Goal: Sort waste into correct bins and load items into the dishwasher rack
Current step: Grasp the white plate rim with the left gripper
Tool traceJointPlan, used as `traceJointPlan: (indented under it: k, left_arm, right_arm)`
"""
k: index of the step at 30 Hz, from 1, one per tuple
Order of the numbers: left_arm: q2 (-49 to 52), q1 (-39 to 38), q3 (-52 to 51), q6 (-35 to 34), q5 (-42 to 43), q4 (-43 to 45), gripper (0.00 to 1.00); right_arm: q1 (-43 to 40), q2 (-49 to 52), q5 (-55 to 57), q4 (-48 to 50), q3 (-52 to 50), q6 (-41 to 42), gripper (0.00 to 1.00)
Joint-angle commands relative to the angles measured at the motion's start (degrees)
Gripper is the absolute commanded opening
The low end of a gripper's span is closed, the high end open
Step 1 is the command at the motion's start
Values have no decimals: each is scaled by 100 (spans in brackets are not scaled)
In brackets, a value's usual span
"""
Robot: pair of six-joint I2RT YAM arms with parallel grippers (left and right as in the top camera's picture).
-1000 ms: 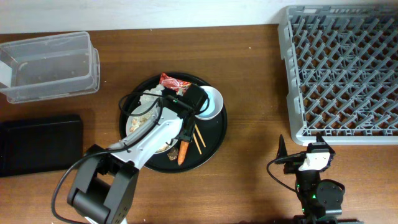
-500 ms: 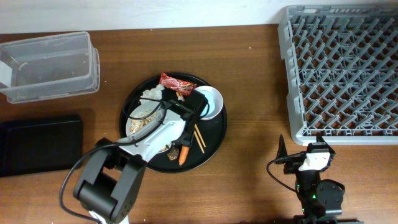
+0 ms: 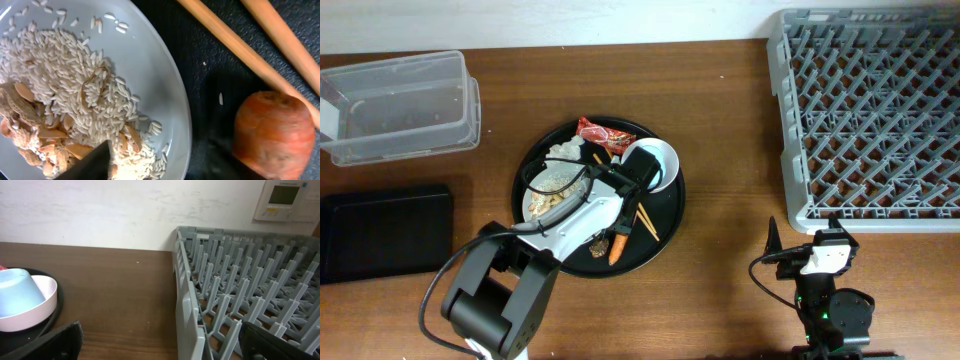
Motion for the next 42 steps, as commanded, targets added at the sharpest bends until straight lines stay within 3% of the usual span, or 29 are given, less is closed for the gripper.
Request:
traceJointPlan:
  k: [1,20,42]
  left_arm:
    - [33,-26,-22,-42,-57,17,52]
    - [42,-28,-289,-39,-61,699,41]
    - [42,-26,-525,-44,-2,1128,36]
  right_arm:
    - [35,-37,50,-31,-37,57,98]
    - [35,-37,50,-31,-37,55,98]
    - [35,-39,50,-31,-37,57,98]
